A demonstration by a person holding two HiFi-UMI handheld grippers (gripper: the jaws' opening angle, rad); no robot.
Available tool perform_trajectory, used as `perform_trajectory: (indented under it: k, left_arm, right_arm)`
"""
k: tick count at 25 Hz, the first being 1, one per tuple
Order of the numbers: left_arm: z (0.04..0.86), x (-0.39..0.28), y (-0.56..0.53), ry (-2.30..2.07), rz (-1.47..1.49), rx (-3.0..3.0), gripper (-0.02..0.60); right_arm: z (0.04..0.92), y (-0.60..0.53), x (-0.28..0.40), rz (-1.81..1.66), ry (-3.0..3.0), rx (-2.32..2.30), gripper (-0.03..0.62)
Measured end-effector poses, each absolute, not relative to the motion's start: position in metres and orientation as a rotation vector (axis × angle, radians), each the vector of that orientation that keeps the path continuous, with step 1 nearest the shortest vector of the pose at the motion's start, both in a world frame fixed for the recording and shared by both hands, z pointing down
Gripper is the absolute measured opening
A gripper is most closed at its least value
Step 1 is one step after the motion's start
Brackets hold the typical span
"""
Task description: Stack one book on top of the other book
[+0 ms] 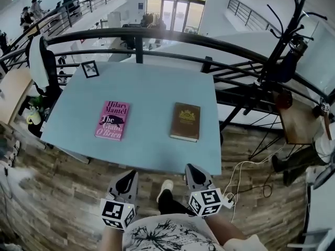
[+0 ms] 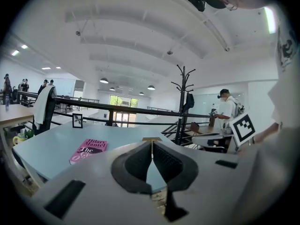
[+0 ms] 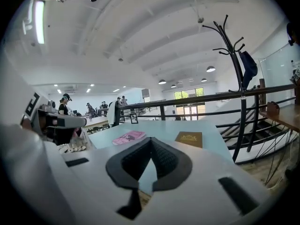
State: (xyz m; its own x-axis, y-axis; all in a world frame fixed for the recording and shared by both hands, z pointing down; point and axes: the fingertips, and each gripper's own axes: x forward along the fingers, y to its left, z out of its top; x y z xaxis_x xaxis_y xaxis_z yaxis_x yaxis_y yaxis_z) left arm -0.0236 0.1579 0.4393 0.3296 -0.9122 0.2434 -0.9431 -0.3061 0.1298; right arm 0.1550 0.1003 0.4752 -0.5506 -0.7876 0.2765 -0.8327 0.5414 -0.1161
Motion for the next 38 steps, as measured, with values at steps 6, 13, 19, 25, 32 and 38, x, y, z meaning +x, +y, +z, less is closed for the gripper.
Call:
perform_trajectory:
  k: [6,13,19,25,32,38]
  left_arm:
    - [0.436,-0.015,0.065,-1.676,0.167,2.347,0.012]
    - [0.443,0.028,-0.045,-1.599,0.195,2.405,0.012]
    - [0.467,0.061,-0.104,-1.522,0.231,2.435,0.012]
    - [0.497,0.081,-0.138,-1.457,0.282,2.426,0.012]
    - [0.510,0.098,-0.163,-1.330,0.310,2.471,0.012]
    - [0.524,0.092,-0.180,-1.306,0.326,2.448,0.012]
  right_arm:
    - [0.473,0.005,0.167,0.342,-2.590,1.392,-0.008]
    - [0.493,-0.091,0.207,0.386,-2.501,1.466,-0.008]
    - [0.517,-0.142,0.226,0.444,-2.472,1.464,-0.008]
    - [0.548,-0.165,0.230,0.517,-2.407,1.404,-0.008]
    - [0.586,-0.178,0.234,0.682,-2.242,1.386,-0.006]
    - [0.624,-0.192,0.233,0.882,-2.113,1.324,0.149]
